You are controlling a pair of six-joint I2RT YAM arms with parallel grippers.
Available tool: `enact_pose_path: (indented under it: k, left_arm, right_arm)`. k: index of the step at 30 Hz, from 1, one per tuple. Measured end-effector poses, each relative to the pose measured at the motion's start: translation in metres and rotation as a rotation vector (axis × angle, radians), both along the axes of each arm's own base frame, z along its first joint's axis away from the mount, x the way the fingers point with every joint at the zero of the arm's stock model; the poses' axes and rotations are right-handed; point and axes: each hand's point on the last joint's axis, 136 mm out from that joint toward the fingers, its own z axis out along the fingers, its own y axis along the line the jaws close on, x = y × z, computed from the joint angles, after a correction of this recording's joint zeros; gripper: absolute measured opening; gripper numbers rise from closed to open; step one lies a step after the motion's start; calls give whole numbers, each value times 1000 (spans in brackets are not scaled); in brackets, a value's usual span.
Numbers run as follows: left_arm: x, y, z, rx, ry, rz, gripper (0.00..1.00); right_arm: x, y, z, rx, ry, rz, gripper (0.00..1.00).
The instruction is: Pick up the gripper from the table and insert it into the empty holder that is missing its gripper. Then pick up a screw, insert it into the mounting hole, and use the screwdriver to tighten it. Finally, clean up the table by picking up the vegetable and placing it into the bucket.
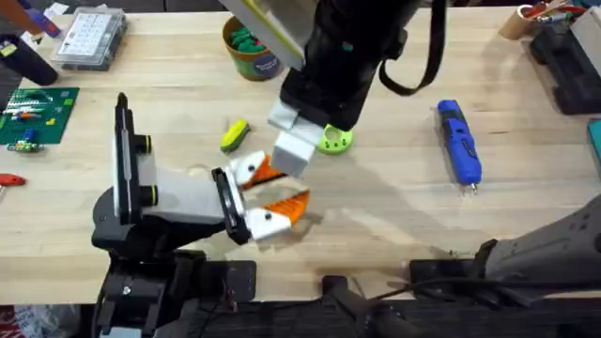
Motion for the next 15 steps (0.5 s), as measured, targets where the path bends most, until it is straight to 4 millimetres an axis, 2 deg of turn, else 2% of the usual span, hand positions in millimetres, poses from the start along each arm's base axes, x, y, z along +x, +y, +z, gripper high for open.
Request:
enact_pose_path:
  k: [2, 3, 4, 15]
  left_arm:
    - [0, 0, 0, 0, 0, 0, 148]
    - [0, 0, 0, 1, -2, 0, 47]
    - [0, 0, 0, 1, -4, 0, 15]
    - [0, 0, 0, 1, -4, 0, 5]
  right_arm:
    - [-1, 0, 0, 1, 5, 1, 997]
    - [-1, 0, 0, 1, 6, 1, 997]
    - [-1, 0, 0, 0, 7, 1, 997]
    - [-1, 4, -6, 17, 33, -30, 998]
